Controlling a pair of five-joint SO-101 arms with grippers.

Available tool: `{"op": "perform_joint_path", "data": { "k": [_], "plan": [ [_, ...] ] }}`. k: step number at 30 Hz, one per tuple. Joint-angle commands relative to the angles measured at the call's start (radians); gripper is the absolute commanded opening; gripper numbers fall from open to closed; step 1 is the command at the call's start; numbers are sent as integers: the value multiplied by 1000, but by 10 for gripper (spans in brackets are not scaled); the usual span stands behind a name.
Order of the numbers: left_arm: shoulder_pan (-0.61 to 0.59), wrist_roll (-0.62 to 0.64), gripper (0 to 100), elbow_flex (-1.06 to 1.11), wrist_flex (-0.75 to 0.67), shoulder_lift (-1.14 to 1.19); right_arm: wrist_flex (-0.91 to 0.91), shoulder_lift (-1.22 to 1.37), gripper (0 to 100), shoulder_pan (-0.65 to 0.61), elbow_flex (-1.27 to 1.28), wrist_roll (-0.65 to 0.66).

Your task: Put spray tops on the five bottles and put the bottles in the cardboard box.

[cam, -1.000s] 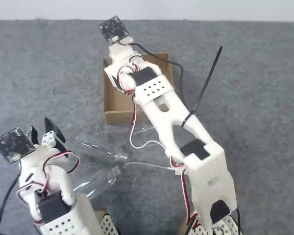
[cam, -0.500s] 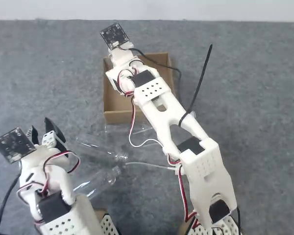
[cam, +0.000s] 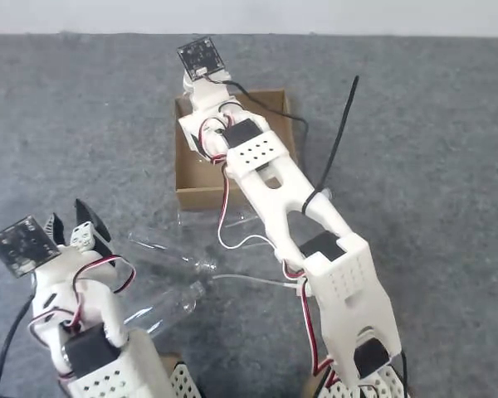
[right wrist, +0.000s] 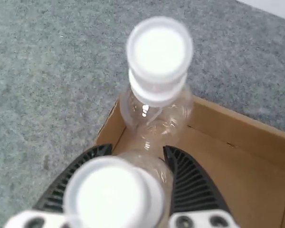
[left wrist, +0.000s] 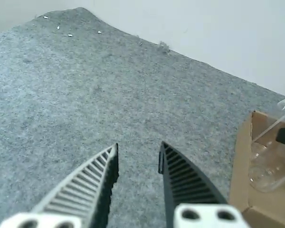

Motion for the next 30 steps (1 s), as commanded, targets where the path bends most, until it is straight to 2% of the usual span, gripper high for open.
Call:
{"op": "perform_joint_path", "data": {
  "k": [1, 14, 21, 30],
  "plan": [
    [-3, 9, 130, -31, -23, -14, -25, -12, 9, -33, -68, -2],
    [-3, 9, 130, -31, -26, -14, -25, -12, 12, -36, -69, -6],
    [-2, 9, 130, -30, -28, -14, -16, -10, 164, -51, -69, -9],
    [-2, 8, 130, -30, -28, -14, -15, -10, 246, -67, -66, -8]
  ]
}}
